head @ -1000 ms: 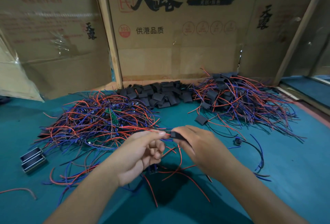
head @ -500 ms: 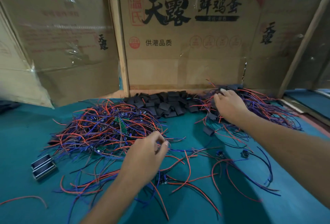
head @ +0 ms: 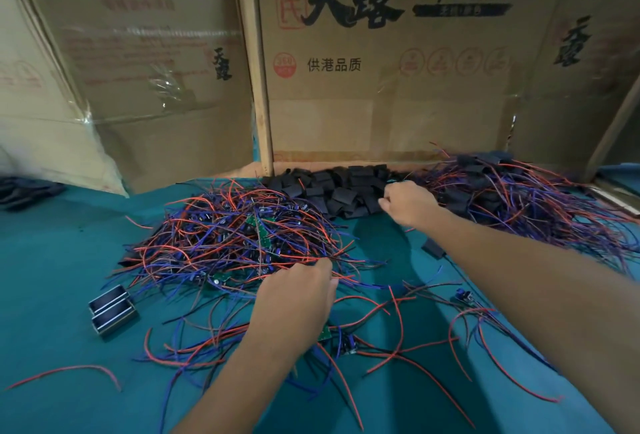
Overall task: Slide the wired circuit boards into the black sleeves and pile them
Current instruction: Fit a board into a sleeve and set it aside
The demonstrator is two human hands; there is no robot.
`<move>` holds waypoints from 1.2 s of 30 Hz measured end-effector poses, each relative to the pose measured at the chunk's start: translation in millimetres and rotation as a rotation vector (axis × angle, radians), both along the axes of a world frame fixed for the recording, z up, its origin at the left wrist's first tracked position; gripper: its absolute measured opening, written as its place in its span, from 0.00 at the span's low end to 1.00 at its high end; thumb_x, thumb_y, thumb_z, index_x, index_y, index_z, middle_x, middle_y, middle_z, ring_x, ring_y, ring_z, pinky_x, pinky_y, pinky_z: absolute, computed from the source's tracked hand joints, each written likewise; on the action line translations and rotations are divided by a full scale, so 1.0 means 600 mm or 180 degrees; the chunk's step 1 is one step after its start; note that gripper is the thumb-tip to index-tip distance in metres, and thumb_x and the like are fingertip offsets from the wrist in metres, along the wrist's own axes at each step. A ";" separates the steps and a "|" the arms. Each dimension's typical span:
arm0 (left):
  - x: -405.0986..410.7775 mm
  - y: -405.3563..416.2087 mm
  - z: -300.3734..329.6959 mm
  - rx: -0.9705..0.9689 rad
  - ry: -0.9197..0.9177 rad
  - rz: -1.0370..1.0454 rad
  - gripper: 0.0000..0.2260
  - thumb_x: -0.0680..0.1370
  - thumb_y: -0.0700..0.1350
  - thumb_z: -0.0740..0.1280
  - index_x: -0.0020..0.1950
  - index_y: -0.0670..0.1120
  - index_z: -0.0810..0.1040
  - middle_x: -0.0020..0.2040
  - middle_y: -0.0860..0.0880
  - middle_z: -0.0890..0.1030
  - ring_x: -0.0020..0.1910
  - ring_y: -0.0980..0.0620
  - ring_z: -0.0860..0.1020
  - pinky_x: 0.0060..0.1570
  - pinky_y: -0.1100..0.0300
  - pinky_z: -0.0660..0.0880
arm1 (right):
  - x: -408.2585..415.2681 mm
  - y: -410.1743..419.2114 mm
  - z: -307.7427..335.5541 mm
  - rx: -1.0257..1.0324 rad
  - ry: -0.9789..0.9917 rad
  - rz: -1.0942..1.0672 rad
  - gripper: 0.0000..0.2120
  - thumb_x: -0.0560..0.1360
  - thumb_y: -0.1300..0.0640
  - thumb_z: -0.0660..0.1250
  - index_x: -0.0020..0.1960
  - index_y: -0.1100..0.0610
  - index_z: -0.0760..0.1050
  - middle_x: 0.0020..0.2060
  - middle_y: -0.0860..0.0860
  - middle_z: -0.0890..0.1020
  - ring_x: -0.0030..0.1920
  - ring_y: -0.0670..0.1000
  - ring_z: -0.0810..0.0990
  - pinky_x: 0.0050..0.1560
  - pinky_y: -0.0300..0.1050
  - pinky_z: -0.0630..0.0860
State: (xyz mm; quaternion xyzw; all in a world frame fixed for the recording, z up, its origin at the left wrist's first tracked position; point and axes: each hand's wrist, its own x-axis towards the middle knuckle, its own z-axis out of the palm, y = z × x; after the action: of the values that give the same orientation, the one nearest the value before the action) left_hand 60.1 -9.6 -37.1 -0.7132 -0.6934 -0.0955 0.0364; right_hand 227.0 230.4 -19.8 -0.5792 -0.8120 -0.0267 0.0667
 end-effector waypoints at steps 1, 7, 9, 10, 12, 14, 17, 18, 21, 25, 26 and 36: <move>-0.002 0.001 -0.003 -0.0004 0.0037 -0.0020 0.11 0.85 0.56 0.52 0.51 0.50 0.65 0.40 0.50 0.75 0.42 0.44 0.79 0.37 0.53 0.71 | -0.017 0.007 -0.004 -0.0049 0.0081 -0.0133 0.19 0.79 0.42 0.59 0.48 0.58 0.75 0.51 0.59 0.81 0.52 0.61 0.79 0.48 0.51 0.75; -0.004 0.004 -0.013 -0.0053 0.0214 -0.0067 0.11 0.85 0.55 0.52 0.53 0.49 0.65 0.37 0.50 0.71 0.42 0.43 0.79 0.37 0.54 0.70 | -0.082 0.016 -0.030 0.0278 0.0564 -0.0600 0.25 0.78 0.38 0.61 0.58 0.60 0.73 0.54 0.58 0.80 0.56 0.61 0.78 0.47 0.50 0.74; -0.002 0.002 -0.012 -0.0029 0.0177 -0.0026 0.11 0.85 0.55 0.52 0.51 0.49 0.65 0.37 0.50 0.71 0.41 0.43 0.79 0.37 0.54 0.71 | -0.096 0.011 -0.032 0.0355 0.0707 -0.0130 0.19 0.79 0.43 0.62 0.57 0.59 0.72 0.53 0.58 0.79 0.56 0.60 0.77 0.47 0.50 0.74; 0.000 0.000 -0.012 -0.0001 0.0138 0.0001 0.11 0.85 0.55 0.52 0.49 0.49 0.65 0.37 0.50 0.71 0.41 0.43 0.79 0.38 0.54 0.71 | -0.103 0.007 -0.032 0.0323 0.0741 0.0091 0.18 0.79 0.43 0.62 0.56 0.58 0.72 0.53 0.57 0.79 0.55 0.60 0.77 0.47 0.50 0.74; 0.003 -0.003 -0.010 0.0055 0.0071 0.0069 0.12 0.84 0.55 0.52 0.46 0.50 0.64 0.36 0.49 0.71 0.41 0.42 0.79 0.38 0.54 0.72 | -0.118 -0.002 -0.029 0.0249 0.0817 0.0275 0.19 0.78 0.40 0.62 0.53 0.56 0.72 0.50 0.55 0.79 0.54 0.58 0.78 0.46 0.50 0.75; 0.004 -0.004 -0.010 0.0095 0.0067 0.0128 0.12 0.84 0.54 0.52 0.44 0.50 0.63 0.35 0.49 0.70 0.40 0.43 0.79 0.38 0.54 0.72 | -0.131 -0.007 -0.028 0.0183 0.0624 0.0236 0.22 0.76 0.37 0.63 0.54 0.56 0.73 0.51 0.54 0.80 0.53 0.58 0.79 0.46 0.50 0.77; -0.001 0.000 -0.014 0.0163 0.0110 0.0210 0.12 0.84 0.53 0.52 0.42 0.49 0.62 0.33 0.51 0.67 0.36 0.44 0.75 0.35 0.54 0.68 | -0.148 -0.009 -0.029 0.0000 0.0441 0.0050 0.23 0.75 0.38 0.66 0.55 0.58 0.73 0.49 0.55 0.80 0.51 0.59 0.80 0.40 0.47 0.74; -0.003 0.001 -0.015 0.0184 0.0104 0.0230 0.12 0.84 0.52 0.52 0.42 0.49 0.62 0.32 0.51 0.67 0.34 0.45 0.72 0.34 0.54 0.66 | -0.153 -0.011 -0.029 -0.0078 0.0466 0.0001 0.20 0.76 0.41 0.67 0.54 0.58 0.74 0.47 0.55 0.79 0.50 0.60 0.80 0.40 0.47 0.72; -0.005 0.002 -0.018 0.0240 0.0067 0.0279 0.12 0.83 0.51 0.53 0.42 0.49 0.62 0.31 0.51 0.67 0.32 0.46 0.69 0.32 0.54 0.64 | -0.166 -0.014 -0.030 -0.0022 0.0105 0.0061 0.09 0.79 0.53 0.65 0.54 0.58 0.75 0.48 0.55 0.81 0.47 0.60 0.80 0.39 0.47 0.72; -0.005 0.000 -0.020 0.0273 0.0041 0.0293 0.12 0.83 0.52 0.53 0.41 0.49 0.63 0.31 0.52 0.68 0.32 0.47 0.70 0.31 0.55 0.65 | -0.167 -0.019 -0.029 0.0228 -0.0232 0.0378 0.21 0.79 0.53 0.64 0.69 0.58 0.64 0.60 0.58 0.76 0.59 0.61 0.76 0.44 0.52 0.73; -0.005 0.000 -0.020 0.0278 0.0064 0.0288 0.12 0.83 0.52 0.53 0.42 0.50 0.63 0.32 0.52 0.68 0.32 0.47 0.70 0.32 0.55 0.65 | -0.165 -0.018 -0.028 0.0231 -0.0387 0.0480 0.23 0.80 0.53 0.64 0.71 0.56 0.62 0.63 0.58 0.73 0.61 0.61 0.73 0.47 0.53 0.74; -0.008 0.002 -0.023 0.0365 0.0059 0.0270 0.13 0.84 0.53 0.52 0.42 0.49 0.64 0.31 0.51 0.68 0.30 0.47 0.68 0.33 0.55 0.65 | -0.152 0.005 -0.032 0.0546 -0.0156 0.0534 0.23 0.75 0.68 0.60 0.69 0.60 0.63 0.52 0.59 0.79 0.50 0.61 0.79 0.37 0.51 0.71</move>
State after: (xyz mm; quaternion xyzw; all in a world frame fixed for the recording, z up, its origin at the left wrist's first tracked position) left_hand 55.4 -8.2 -50.8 -0.6808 -0.7161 -0.1268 0.0877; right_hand 135.9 233.5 -39.1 -0.5006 -0.8537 -0.1045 0.0982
